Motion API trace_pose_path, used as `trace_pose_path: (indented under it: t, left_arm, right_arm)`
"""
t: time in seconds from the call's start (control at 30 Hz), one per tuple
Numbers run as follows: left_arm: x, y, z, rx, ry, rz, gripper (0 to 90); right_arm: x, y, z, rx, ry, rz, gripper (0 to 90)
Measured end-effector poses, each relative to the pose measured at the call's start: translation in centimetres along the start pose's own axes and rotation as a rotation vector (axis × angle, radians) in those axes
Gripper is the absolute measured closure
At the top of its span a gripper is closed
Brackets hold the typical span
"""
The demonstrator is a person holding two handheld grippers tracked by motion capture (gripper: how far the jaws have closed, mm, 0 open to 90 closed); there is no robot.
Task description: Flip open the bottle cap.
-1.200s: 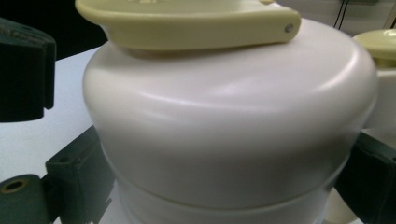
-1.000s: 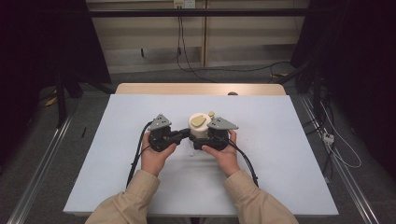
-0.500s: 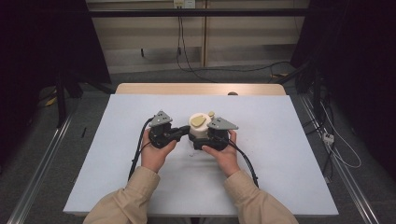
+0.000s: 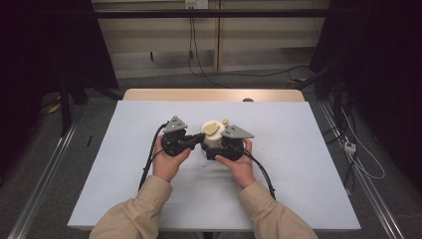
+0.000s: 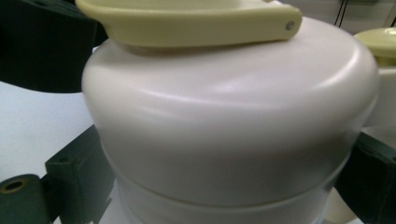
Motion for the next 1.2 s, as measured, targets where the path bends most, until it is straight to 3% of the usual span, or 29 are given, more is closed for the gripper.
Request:
trace_pose_path:
  t: [0.43, 0.7, 1.2]
  left_arm:
    - [0.1, 0.0, 0.4, 0.001, 0.004, 0.011, 90.0]
    - [-0.1, 0.0, 1.1, -0.005, -0.021, 0.012, 90.0]
    - [-0.1, -0.1, 1.9, -0.031, -0.005, 0.007, 90.0]
  right_arm:
    - [0.0, 0.0, 0.0, 0.0, 0.006, 0.002, 4.8]
    - [0.0, 0.0, 0.0, 0.0, 0.004, 0.002, 4.8]
    - [-0.1, 0.0, -0.1, 0.001, -0.002, 0.003, 4.8]
Point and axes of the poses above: each handheld gripper's, and its own axes: y roughly backward along the jaws, z roughly out of its top, x roughly to its left, the point moved 2 cm from there along -y, roughly forward along the jaws, and after that the axes turned 9 degrees about -z, right-handed, at the moved point
